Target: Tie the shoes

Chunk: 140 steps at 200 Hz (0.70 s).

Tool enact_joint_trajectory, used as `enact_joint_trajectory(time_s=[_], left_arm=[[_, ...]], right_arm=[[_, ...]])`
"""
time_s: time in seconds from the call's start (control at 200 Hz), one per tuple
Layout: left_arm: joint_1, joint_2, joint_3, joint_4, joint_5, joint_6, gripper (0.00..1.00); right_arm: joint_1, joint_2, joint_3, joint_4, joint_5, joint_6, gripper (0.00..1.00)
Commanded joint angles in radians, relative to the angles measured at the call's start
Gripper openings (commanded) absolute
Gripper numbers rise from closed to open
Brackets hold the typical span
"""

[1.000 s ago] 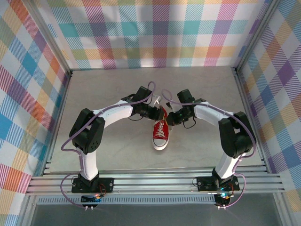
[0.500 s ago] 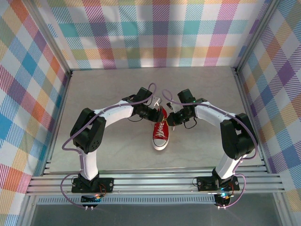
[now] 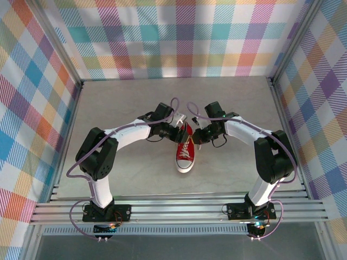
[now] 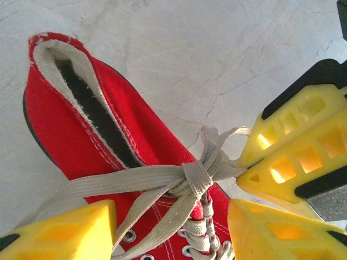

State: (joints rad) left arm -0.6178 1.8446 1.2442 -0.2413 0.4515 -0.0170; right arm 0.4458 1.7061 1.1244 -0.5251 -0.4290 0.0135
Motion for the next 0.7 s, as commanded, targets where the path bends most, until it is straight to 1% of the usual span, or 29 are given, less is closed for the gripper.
enact_joint_trajectory(time_s=[0.0,0.185,0.395,0.55,0.695], left_arm=[[-0.017,0.022,0.049,-0.001,-0.011,0.029,0.56],[-0.019,0.06,0.058,0.02,-0.077,-0.014,0.56],[-0.017,0.074,0.046,0.0,-0.163,-0.044,0.56],[-0.007,0.079,0.041,-0.012,-0.186,-0.062,0.56],[0.0,0.076,0.036,-0.004,-0.182,-0.074,0.56]], right_arm=[[0.005,0.001,0.025,-0.02,-0.022,-0.02,0.0],[0.005,-0.012,0.017,-0.024,-0.021,-0.023,0.0],[-0.007,-0.06,-0.002,-0.038,-0.02,-0.032,0.0],[-0.02,-0.092,-0.02,-0.059,-0.018,-0.04,0.0],[-0.022,-0.123,-0.06,-0.071,-0.021,-0.041,0.0]])
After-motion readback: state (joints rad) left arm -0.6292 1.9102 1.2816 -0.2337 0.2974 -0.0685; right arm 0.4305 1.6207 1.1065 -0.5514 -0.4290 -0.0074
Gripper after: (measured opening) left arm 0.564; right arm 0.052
